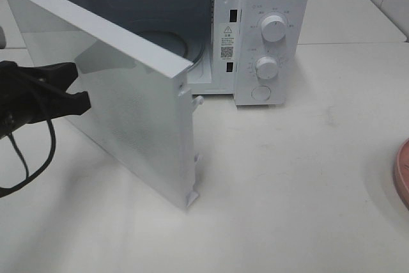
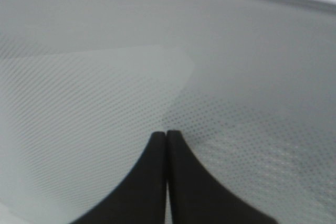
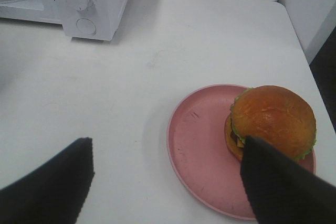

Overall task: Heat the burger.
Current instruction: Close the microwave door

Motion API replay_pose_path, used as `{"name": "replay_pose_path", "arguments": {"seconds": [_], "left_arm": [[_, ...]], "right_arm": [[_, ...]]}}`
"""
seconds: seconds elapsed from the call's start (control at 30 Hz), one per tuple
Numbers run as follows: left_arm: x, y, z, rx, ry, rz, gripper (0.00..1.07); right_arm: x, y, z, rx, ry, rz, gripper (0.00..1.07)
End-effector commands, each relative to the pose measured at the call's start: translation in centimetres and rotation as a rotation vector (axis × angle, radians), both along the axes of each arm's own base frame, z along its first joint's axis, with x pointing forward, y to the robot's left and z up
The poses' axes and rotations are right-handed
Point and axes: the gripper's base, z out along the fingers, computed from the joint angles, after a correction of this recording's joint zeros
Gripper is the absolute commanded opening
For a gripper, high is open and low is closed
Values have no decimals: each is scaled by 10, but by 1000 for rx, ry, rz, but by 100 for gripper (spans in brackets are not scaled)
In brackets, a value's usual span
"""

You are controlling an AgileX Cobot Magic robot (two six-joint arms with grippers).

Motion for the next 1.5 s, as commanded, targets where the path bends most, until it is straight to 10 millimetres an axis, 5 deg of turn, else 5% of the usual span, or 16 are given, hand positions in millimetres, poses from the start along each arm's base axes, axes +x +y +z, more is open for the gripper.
{"name": "replay_pose_path", "arguments": {"seconds": [0.03,0.77,1.5], "left_arm": [[6,-9,7,-37,-36,8,0],[57,-104,18,-43,-16,45,0],[106,-143,24,-6,2,135,0]], "right_arm": [[-5,0,1,3,-45,-1,75],[-5,0,1,3,-45,-1,75],[-5,0,1,3,-45,-1,75]]}}
